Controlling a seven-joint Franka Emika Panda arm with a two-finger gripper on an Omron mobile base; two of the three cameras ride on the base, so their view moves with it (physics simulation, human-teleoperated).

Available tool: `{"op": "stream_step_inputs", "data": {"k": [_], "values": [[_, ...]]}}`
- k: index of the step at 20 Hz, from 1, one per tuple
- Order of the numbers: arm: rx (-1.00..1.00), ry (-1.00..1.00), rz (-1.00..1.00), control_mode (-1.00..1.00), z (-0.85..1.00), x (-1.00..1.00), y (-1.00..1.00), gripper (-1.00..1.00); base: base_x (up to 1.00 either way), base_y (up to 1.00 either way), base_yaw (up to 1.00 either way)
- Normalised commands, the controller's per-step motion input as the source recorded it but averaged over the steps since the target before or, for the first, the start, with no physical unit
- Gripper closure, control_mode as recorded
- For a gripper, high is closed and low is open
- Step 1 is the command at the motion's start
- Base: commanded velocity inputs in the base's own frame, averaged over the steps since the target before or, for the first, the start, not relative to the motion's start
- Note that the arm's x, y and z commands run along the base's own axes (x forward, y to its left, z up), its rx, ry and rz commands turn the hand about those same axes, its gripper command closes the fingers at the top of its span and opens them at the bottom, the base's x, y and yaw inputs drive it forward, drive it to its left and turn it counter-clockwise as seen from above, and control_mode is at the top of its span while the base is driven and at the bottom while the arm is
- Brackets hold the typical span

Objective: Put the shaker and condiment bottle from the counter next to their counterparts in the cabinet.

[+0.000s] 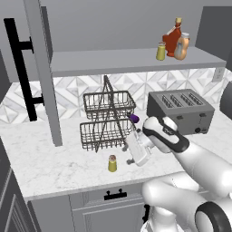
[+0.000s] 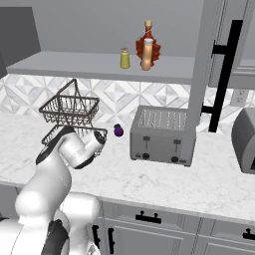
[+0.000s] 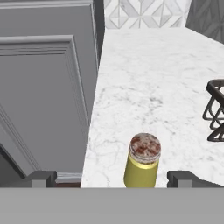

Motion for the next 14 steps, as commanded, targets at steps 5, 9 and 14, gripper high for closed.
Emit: {"op": "stream_step_inputs", "data": {"k": [5, 9, 14], "values": [[0.0, 0.0, 0.0, -1.0, -0.25, 0.06, 0.17, -1.0, 0.0, 0.0, 0.0], [0.01, 0.0, 0.0, -1.0, -0.21, 0.08, 0.13, -1.0, 0.0, 0.0, 0.0], [0.02, 0.0, 0.0, -1.0, -0.19, 0.02, 0.05, -1.0, 0.0, 0.0, 0.0]]}}
